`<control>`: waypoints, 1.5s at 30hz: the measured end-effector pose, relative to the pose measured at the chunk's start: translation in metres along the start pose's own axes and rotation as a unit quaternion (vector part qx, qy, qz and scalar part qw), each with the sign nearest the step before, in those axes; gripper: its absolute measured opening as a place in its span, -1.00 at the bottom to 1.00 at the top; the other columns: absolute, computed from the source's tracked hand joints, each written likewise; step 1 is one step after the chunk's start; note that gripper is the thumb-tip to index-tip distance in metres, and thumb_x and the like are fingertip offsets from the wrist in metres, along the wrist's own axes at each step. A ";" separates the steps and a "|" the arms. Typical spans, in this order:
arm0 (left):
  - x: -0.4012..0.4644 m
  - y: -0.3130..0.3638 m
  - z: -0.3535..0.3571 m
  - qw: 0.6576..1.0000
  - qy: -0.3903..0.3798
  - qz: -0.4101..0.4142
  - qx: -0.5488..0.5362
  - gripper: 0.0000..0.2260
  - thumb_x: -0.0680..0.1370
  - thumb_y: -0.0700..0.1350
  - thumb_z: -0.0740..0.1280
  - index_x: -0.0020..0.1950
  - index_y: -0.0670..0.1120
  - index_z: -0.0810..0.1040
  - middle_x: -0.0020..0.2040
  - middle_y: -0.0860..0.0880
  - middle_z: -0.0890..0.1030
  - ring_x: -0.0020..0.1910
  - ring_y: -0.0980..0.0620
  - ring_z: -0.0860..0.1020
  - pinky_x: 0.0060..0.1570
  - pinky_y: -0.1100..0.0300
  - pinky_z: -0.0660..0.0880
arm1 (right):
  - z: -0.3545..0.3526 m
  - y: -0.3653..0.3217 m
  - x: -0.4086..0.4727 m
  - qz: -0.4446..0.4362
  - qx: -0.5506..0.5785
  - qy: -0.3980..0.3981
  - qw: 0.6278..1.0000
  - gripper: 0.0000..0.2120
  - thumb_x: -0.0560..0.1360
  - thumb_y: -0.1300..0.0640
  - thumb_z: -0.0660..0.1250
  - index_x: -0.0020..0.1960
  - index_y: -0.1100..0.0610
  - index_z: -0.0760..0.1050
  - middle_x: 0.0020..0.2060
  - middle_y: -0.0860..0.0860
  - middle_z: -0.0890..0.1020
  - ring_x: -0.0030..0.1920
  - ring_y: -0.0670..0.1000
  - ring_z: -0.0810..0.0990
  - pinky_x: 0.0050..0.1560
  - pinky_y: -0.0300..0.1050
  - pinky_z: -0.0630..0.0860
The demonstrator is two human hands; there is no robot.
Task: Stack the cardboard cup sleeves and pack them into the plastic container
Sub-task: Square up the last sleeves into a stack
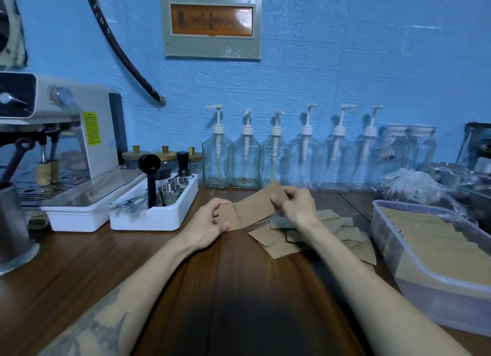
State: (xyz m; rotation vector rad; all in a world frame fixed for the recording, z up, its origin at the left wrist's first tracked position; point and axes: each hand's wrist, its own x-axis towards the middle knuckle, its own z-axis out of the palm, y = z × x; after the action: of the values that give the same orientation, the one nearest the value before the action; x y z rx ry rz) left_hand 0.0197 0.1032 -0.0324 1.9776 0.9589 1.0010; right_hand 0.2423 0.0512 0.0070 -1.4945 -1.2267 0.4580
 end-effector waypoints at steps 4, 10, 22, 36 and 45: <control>-0.001 0.003 0.002 1.000 -0.001 -0.003 -0.029 -0.65 0.49 -0.28 0.47 0.19 -0.02 0.49 0.07 -0.04 0.65 0.02 0.05 0.62 -0.06 0.38 0.50 | 0.003 0.004 -0.013 -0.039 -0.194 -0.064 0.978 -0.81 0.54 -0.06 0.35 -0.08 0.02 0.67 -0.12 0.02 0.72 -0.02 0.07 0.65 0.05 -0.01 0.56; 0.002 0.000 0.003 0.999 0.024 0.028 0.009 -0.79 0.56 -0.28 0.37 0.09 0.02 0.55 0.01 -0.06 0.66 -0.01 0.02 0.62 -0.01 0.20 0.54 | 0.011 0.003 -0.019 -0.148 -0.338 -0.097 0.924 -0.45 0.57 -0.01 0.30 0.52 -0.03 0.25 0.25 0.10 0.52 0.27 0.17 0.48 0.27 0.15 0.41; 0.000 -0.003 0.000 0.999 0.038 0.022 0.019 -0.82 0.57 -0.26 0.37 0.12 -0.03 0.55 0.00 -0.13 0.66 0.03 -0.13 0.63 0.12 -0.07 0.55 | -0.020 0.006 -0.005 -0.170 -0.381 -0.124 0.900 -0.46 0.61 -0.06 0.22 0.56 -0.09 0.16 0.44 0.08 0.38 0.44 0.16 0.31 0.40 0.17 0.26; -0.009 0.005 -0.008 0.996 0.042 0.006 0.073 -0.83 0.59 -0.20 0.35 0.11 0.04 0.51 0.04 -0.05 0.63 0.07 -0.03 0.59 0.14 0.04 0.52 | -0.049 0.022 -0.007 -0.073 -0.402 -0.183 0.894 -0.41 0.52 -0.19 0.32 0.47 0.02 0.36 0.37 0.04 0.50 0.37 0.09 0.44 0.37 0.03 0.36; -0.010 0.007 -0.008 0.996 0.039 0.006 0.084 -0.83 0.60 -0.19 0.34 0.15 0.02 0.50 0.05 -0.03 0.62 0.06 -0.01 0.58 0.16 0.00 0.52 | -0.050 0.003 -0.004 -0.136 -0.307 -0.102 0.936 -0.69 0.51 0.09 0.43 0.25 0.00 0.57 0.04 -0.01 0.48 0.17 0.08 0.48 0.26 0.01 0.40</control>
State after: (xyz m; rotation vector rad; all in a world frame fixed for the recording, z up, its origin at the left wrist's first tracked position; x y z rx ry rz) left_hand 0.0110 0.0930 -0.0263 2.0957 1.1070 1.0396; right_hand 0.2826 0.0236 0.0192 -1.7794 -1.8269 0.0312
